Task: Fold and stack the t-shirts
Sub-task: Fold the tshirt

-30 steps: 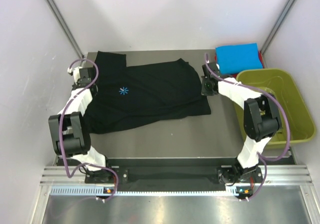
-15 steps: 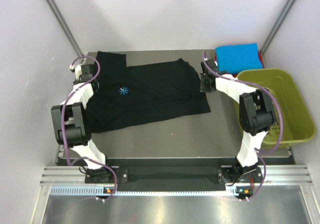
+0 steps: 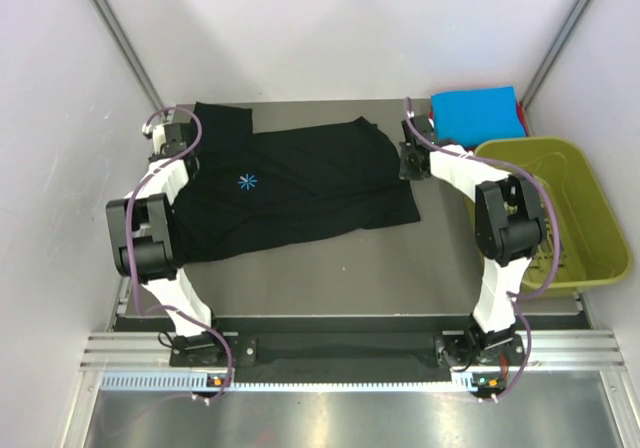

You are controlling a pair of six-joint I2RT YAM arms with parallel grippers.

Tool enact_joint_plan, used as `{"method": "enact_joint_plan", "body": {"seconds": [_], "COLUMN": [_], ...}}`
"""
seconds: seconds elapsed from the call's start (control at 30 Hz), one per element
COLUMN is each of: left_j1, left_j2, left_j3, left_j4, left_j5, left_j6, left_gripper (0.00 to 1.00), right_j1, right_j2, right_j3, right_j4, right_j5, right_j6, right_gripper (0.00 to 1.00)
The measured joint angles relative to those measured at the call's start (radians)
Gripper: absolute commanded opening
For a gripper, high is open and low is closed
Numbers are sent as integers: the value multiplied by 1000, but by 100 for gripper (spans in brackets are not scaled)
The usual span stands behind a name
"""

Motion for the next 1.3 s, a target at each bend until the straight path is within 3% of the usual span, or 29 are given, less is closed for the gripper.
{"method": "enact_joint_plan", "body": {"seconds": [0.4,0.5,0.57,0.6,0.63,0.77,0.9,1.03,1.17,1.3], "left_j1": [0,0,0,0,0,0,-11,-66,-122,-72], "left_j2": [79,114,129,134,135,142,133,69,-112,-293], "left_j3": [76,124,141,146,150,200,248,226,63,-77], "left_j4": [25,26,26,26,22,-28,-75,-147,-154,-171], "left_j5": [10,27,42,49,56,75,77,92,186,286], "left_j6": [21,32,40,44,47,47,35,18,-13,-63], "left_gripper": [0,0,0,2,16,34,35,36,38,41], "right_j1": [-2,-4,-5,-5,-5,-6,-3,10,45,85], "right_j2": [44,45,45,45,45,40,-22,-162,-232,-241], "right_j3": [19,25,34,42,52,89,51,-97,-182,-223], "right_j4": [6,6,3,1,-7,-25,-49,-66,-79,-88], "right_j5": [-10,-12,-12,-10,-10,-5,-15,-33,-21,7], "right_j6": [-14,-19,-19,-20,-20,-7,27,106,180,251], "right_gripper": [1,6,15,19,27,35,34,33,38,42]}}
